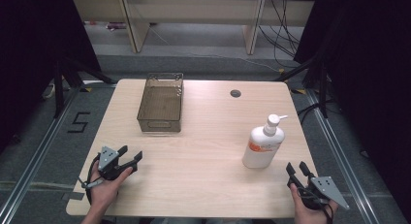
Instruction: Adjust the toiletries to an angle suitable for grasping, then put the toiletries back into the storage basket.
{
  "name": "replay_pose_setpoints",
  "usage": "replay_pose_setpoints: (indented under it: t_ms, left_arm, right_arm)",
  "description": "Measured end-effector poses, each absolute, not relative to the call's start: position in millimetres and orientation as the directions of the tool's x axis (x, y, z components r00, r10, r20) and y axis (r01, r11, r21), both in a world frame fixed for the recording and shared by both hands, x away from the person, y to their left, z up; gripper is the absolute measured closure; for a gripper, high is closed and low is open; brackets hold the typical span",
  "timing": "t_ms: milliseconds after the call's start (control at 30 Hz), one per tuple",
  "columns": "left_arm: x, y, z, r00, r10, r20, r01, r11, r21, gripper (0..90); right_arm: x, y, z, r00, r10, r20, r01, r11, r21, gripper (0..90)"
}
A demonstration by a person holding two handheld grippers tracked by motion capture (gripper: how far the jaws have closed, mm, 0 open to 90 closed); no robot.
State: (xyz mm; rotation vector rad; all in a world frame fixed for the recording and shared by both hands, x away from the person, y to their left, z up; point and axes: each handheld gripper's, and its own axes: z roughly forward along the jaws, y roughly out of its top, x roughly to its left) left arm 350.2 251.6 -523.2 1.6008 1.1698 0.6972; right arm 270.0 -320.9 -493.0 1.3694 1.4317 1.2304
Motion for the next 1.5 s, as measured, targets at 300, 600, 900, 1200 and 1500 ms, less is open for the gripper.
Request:
replay_pose_setpoints:
  t_ms: [300, 600, 900, 1200, 1500]
  left_arm:
    - [350.7, 252.0, -522.6, 0.370, 0.923, -0.109, 0.349, -0.029, 0.937, 33.3]
    - [349.7, 243.5, -519.3, 0.389, 0.917, -0.092, 0.328, -0.044, 0.944, 33.2]
    - [348.7, 246.3, -520.4, 0.380, 0.920, -0.095, 0.327, -0.038, 0.944, 33.2]
    - [345.8, 244.3, -517.2, 0.388, 0.917, -0.090, 0.314, -0.040, 0.949, 33.2]
    - [343.5, 233.8, -512.1, 0.424, 0.902, -0.079, 0.305, -0.060, 0.950, 33.0]
  right_arm:
    - [264.2, -329.2, -494.4, -0.064, 0.996, 0.066, 0.218, -0.051, 0.975, 50.9]
    - [259.9, -316.8, -484.7, -0.144, 0.986, 0.080, 0.254, -0.041, 0.966, 68.3]
    - [268.5, -260.7, -471.6, -0.365, 0.931, 0.027, 0.281, 0.083, 0.956, 90.0]
    - [293.0, -240.2, -464.7, -0.353, 0.936, 0.010, 0.284, 0.097, 0.954, 90.0]
    - [309.8, -233.8, -463.3, -0.338, 0.941, -0.024, 0.278, 0.124, 0.952, 90.0]
